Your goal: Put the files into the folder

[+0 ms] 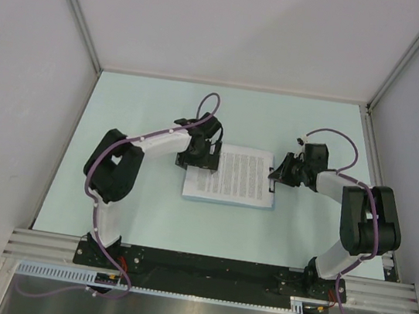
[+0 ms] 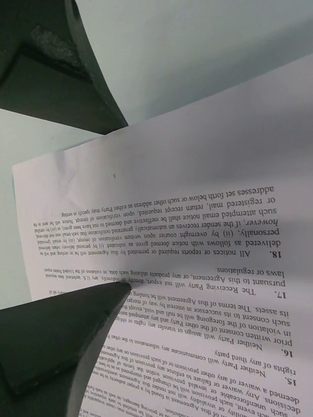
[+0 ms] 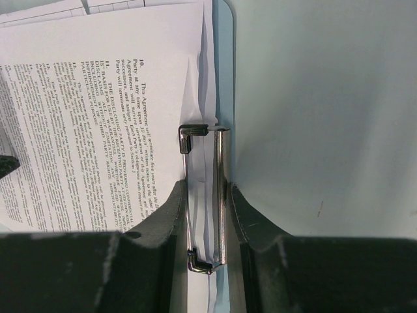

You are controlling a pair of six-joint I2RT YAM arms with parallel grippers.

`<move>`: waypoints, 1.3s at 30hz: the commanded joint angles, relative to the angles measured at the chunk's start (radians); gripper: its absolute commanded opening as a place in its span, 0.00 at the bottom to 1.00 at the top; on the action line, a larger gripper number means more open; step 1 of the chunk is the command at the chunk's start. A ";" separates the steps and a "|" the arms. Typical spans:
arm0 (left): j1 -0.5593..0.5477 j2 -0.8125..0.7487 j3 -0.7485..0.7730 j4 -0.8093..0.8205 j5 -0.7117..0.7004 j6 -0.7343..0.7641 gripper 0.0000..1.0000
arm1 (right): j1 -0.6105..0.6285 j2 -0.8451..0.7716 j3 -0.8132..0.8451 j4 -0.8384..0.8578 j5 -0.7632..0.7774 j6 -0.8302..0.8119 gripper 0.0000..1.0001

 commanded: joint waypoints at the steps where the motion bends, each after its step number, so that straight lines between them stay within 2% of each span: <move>1: -0.004 0.006 0.020 0.024 -0.010 -0.031 1.00 | -0.001 0.012 -0.025 -0.046 -0.010 0.011 0.00; 9: -0.002 0.008 -0.009 0.092 0.054 -0.098 1.00 | 0.007 0.003 -0.029 -0.052 0.016 0.016 0.00; 19: -0.002 -0.038 -0.049 0.135 0.099 -0.097 0.99 | 0.045 -0.011 -0.029 -0.067 0.093 0.034 0.00; 20: -0.002 -0.050 -0.050 0.133 0.099 -0.094 0.99 | 0.048 -0.013 -0.028 -0.070 0.097 0.037 0.07; 21: -0.004 -0.058 -0.047 0.129 0.092 -0.079 1.00 | 0.051 -0.019 -0.028 -0.076 0.099 0.034 0.24; 23: -0.002 -0.086 -0.044 0.115 0.066 -0.062 1.00 | 0.051 -0.035 -0.023 -0.088 0.101 0.025 0.40; 24: 0.001 -0.098 -0.043 0.109 0.057 -0.045 0.99 | 0.050 -0.043 -0.013 -0.098 0.113 0.022 0.52; 27: 0.021 -0.146 -0.044 0.093 0.051 -0.020 1.00 | 0.036 -0.101 0.030 -0.174 0.156 -0.018 0.67; 30: 0.047 -0.204 -0.044 0.053 0.025 0.012 0.99 | 0.039 -0.170 0.113 -0.320 0.241 -0.076 0.77; 33: 0.056 -0.287 -0.076 0.035 0.007 0.041 1.00 | 0.065 -0.233 0.152 -0.407 0.312 -0.096 0.79; 38: 0.059 -0.416 -0.151 0.018 0.019 0.064 1.00 | 0.253 -0.315 0.124 -0.500 0.407 0.003 0.80; 39: 0.058 -0.431 -0.161 0.015 0.022 0.066 1.00 | 0.281 -0.324 0.113 -0.516 0.412 0.066 0.80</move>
